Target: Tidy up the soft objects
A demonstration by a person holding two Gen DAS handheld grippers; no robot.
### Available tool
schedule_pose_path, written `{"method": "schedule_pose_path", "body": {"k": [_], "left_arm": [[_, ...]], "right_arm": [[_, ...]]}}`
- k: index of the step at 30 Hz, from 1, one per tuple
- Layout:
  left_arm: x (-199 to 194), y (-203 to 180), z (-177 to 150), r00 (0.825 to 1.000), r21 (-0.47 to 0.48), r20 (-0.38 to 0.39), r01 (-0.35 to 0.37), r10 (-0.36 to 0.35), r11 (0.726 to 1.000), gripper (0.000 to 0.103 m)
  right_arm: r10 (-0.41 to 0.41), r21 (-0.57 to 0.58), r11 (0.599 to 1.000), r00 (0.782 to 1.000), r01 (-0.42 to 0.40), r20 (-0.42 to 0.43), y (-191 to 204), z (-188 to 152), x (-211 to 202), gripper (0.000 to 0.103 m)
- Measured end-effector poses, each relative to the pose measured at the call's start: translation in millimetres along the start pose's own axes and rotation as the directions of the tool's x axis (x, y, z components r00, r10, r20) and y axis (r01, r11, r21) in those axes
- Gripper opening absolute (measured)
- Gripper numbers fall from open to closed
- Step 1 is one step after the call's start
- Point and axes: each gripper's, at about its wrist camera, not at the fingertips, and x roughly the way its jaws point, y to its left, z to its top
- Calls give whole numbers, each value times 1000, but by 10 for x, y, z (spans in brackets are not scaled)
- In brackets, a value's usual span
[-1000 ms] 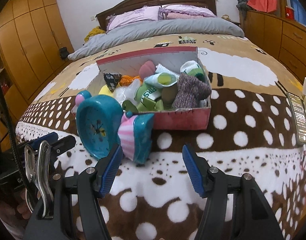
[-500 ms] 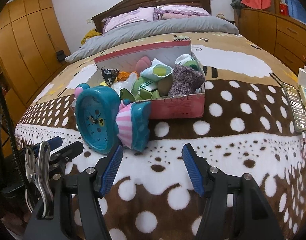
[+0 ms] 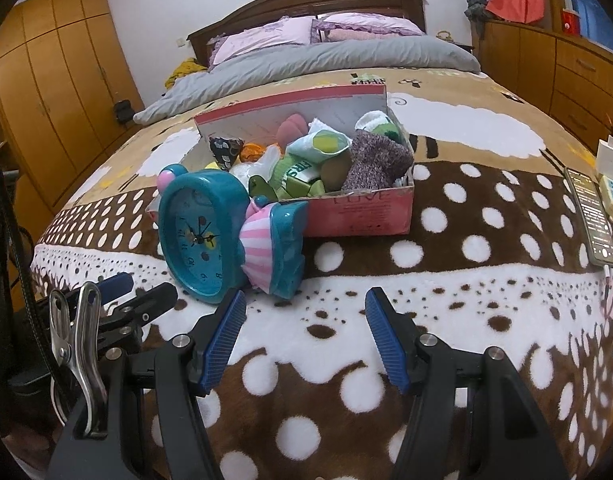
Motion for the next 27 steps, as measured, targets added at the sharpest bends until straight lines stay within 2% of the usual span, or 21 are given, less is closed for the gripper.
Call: {"method": "schedule_pose_path", "body": {"k": [27], "left_arm": [[38,-27,-18,1000,-1,-15,9,-9,1000,63]], "right_arm": [[9,-7,1000,1000,-9,-5,47,-14,12,64]]}}
